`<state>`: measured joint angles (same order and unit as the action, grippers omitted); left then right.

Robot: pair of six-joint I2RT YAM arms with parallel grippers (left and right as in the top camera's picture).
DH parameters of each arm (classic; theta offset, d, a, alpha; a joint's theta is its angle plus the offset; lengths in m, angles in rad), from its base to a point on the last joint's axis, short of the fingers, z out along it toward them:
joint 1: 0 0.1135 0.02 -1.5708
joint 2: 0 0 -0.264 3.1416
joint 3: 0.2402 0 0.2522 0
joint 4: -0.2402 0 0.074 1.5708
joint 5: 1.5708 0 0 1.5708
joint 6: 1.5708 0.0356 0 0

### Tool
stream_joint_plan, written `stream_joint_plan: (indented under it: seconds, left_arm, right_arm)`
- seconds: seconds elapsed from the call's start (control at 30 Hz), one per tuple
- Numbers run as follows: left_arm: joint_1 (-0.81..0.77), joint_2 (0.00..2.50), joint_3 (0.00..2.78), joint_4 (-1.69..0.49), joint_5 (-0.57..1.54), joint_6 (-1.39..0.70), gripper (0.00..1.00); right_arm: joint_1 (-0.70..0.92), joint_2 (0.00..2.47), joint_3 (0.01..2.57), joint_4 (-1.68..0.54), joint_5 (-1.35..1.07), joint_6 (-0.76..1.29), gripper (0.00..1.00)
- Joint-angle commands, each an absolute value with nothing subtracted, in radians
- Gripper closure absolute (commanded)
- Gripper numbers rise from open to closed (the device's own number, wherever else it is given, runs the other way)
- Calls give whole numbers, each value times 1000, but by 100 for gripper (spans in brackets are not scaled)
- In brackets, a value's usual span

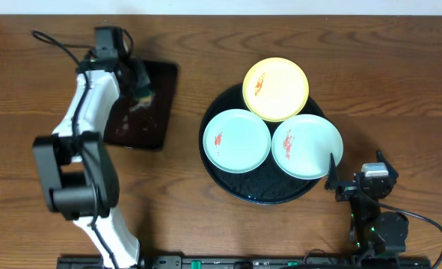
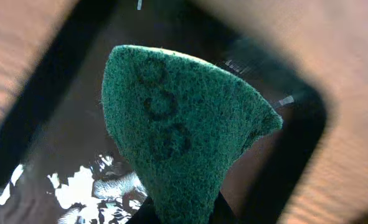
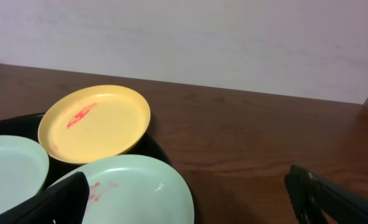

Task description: Clean dirty plates on tray and stack at the side

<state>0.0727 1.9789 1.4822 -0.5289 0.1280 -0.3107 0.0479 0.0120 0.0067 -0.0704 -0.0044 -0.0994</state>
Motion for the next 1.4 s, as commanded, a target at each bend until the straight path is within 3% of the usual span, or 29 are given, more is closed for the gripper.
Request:
stream_joint_plan:
  seconds: [0.0, 0.53, 0.93, 1.13, 1.2, 1.37]
  left_arm:
    - [75, 1961, 1480, -537, 120, -312, 93]
    - [73, 1654, 1480, -481, 174, -312, 92]
    - [76, 1755, 1428, -412, 30, -313, 92]
    - [94, 1851, 1371, -384, 45, -601, 93]
    - [105, 1854, 1371, -391, 76, -680, 93]
    - [154, 1834, 1372, -355, 379, -694, 92]
  right_arm:
    - [39, 8, 6, -75, -1, -113, 1]
    - [39, 8, 6, -75, -1, -113, 1]
    - [39, 8, 6, -75, -1, -113, 1]
    - [39, 9, 6, -75, -1, -113, 1]
    - [39, 9, 6, -75, -1, -113, 1]
    - [39, 9, 6, -75, -1, -113, 1]
